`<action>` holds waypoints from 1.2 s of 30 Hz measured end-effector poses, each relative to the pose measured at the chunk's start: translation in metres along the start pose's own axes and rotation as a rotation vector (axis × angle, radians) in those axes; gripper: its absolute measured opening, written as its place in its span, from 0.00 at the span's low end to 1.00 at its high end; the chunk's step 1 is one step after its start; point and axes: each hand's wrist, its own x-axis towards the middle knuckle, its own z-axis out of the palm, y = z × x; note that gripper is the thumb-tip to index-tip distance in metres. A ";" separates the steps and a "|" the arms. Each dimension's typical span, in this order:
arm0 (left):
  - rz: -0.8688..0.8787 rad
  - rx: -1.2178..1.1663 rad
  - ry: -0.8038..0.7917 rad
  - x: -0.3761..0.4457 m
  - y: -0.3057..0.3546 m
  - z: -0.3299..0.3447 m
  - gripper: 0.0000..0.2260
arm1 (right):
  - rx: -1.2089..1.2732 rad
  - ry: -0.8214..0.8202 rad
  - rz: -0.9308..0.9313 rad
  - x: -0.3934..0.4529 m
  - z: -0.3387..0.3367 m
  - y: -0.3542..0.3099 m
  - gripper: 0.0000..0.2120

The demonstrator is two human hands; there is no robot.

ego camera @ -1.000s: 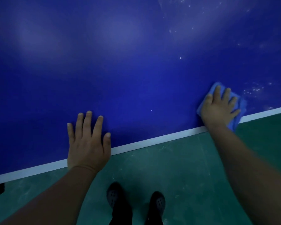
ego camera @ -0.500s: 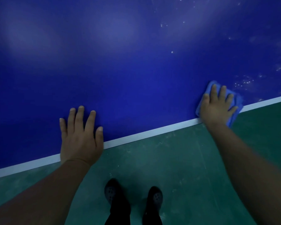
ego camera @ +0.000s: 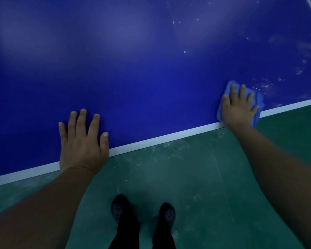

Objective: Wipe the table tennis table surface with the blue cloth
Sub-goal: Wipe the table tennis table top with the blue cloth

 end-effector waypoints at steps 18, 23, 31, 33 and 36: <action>-0.008 0.031 -0.017 -0.001 0.002 -0.001 0.30 | -0.116 -0.018 -0.652 -0.076 0.031 -0.059 0.29; -0.006 0.017 -0.018 0.000 0.001 0.000 0.30 | -0.224 -0.009 -0.568 -0.013 0.017 -0.013 0.32; 0.004 0.047 -0.013 0.000 0.001 0.001 0.30 | -0.152 -0.017 -0.543 -0.043 0.023 -0.083 0.29; 0.002 0.063 -0.019 -0.001 0.001 0.001 0.30 | -0.164 -0.050 -0.681 -0.048 0.026 -0.108 0.31; -0.008 0.082 -0.055 0.001 0.003 0.001 0.30 | -0.147 -0.034 -0.619 -0.010 0.020 -0.121 0.27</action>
